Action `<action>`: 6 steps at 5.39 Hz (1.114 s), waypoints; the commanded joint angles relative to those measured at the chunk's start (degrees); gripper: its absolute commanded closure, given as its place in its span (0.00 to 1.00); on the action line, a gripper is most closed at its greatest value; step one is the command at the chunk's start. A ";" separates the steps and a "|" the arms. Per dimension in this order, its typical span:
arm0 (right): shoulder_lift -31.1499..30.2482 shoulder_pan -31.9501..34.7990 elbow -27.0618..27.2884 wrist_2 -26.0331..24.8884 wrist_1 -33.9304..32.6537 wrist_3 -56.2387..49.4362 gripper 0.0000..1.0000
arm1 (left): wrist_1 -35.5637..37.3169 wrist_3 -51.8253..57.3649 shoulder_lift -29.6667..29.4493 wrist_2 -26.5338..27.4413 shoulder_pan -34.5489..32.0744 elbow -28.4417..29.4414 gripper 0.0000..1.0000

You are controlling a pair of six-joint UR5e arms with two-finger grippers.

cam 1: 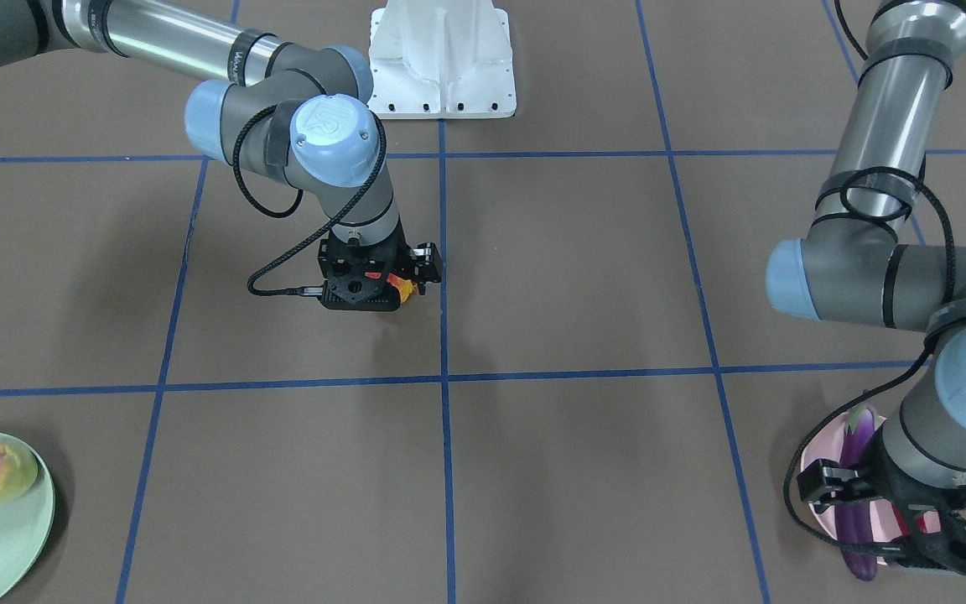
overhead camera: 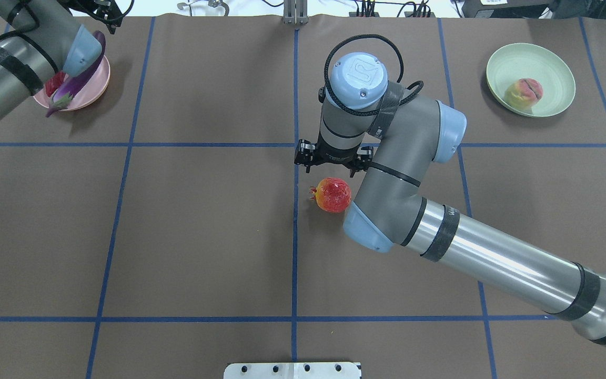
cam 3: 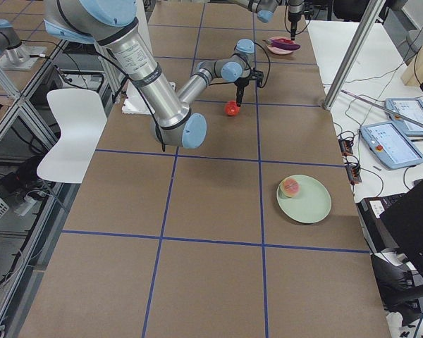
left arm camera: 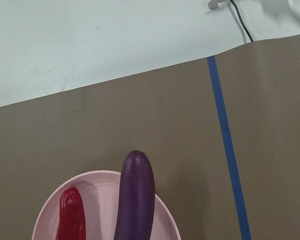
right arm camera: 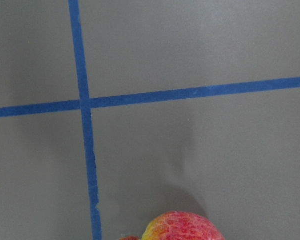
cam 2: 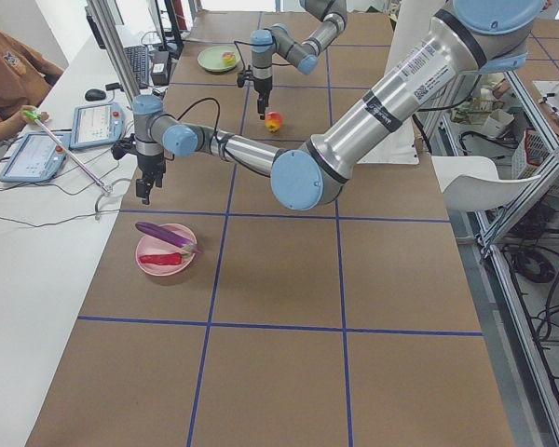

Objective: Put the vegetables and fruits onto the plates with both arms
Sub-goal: 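Reach right gripper to red apple while left lowers eggplant onto pink plate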

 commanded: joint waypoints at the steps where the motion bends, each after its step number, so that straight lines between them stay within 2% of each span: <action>1: -0.13 -1.03 -1.07 -0.27 -0.06 -0.45 0.00 | 4.86 0.00 0.19 -1.32 -0.48 -4.05 0.00; 4: -0.40 -2.17 -3.08 -1.41 0.03 -0.45 0.02 | 4.88 0.00 0.36 -1.32 -0.48 -4.14 0.00; 5: -0.40 -2.09 -3.26 -1.24 -0.06 -0.37 0.36 | 4.96 0.00 0.37 -1.32 -0.48 -4.84 0.00; 6: -0.48 -1.83 -2.92 -1.15 -0.06 -0.54 0.99 | 4.96 -0.09 0.37 -1.32 -0.48 -4.93 0.00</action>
